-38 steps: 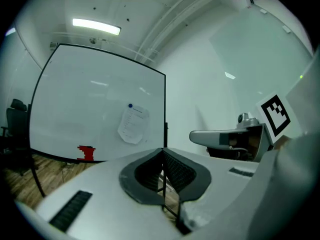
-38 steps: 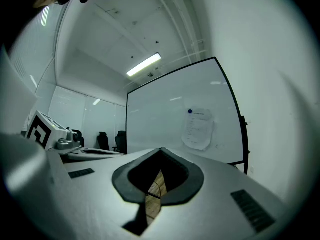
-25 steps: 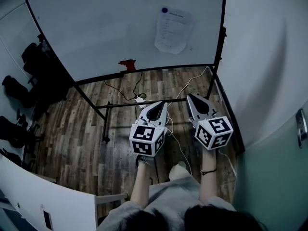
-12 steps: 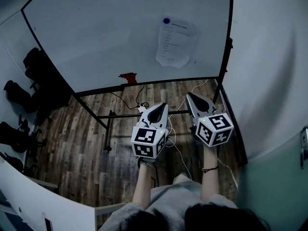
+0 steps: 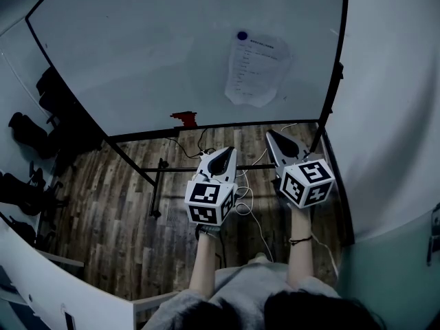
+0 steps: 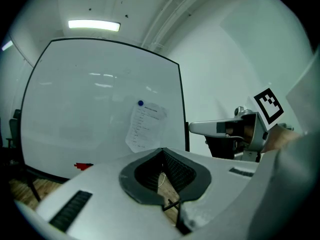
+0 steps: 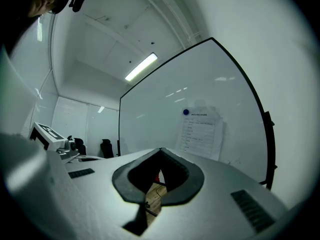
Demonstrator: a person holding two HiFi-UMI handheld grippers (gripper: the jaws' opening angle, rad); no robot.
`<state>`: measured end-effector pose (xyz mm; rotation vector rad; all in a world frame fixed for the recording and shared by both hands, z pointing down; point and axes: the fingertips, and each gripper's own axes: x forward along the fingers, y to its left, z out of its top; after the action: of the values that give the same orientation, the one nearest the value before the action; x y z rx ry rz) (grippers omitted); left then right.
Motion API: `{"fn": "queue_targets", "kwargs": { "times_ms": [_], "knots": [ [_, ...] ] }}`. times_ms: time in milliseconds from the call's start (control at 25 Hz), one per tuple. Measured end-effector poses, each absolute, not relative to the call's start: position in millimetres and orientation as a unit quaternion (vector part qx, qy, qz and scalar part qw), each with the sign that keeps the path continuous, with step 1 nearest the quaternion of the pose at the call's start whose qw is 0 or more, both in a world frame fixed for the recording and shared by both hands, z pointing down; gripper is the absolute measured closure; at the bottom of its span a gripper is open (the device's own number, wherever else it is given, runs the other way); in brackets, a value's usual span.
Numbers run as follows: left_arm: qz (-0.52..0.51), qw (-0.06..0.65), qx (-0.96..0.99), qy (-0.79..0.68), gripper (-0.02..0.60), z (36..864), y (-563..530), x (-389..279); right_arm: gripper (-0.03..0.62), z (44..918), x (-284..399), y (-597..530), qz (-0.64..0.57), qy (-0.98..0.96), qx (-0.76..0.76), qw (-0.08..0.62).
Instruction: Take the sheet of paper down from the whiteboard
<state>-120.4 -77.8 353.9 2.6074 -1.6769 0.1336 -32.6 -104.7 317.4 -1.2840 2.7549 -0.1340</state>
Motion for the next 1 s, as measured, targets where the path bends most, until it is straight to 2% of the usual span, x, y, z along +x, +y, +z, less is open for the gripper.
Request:
{"fn": "queue_targets", "kwargs": {
  "times_ms": [440,1000],
  "knots": [
    [0.033,0.001,0.853,-0.52,0.577,349,-154,-76,0.594,313,9,-171,-0.027,0.902,-0.428,0.047],
    [0.069,-0.019,0.835,-0.546,0.575,353,-224,-67,0.594,322,10,-236,-0.036,0.915,-0.399,0.04]
  ]
}}
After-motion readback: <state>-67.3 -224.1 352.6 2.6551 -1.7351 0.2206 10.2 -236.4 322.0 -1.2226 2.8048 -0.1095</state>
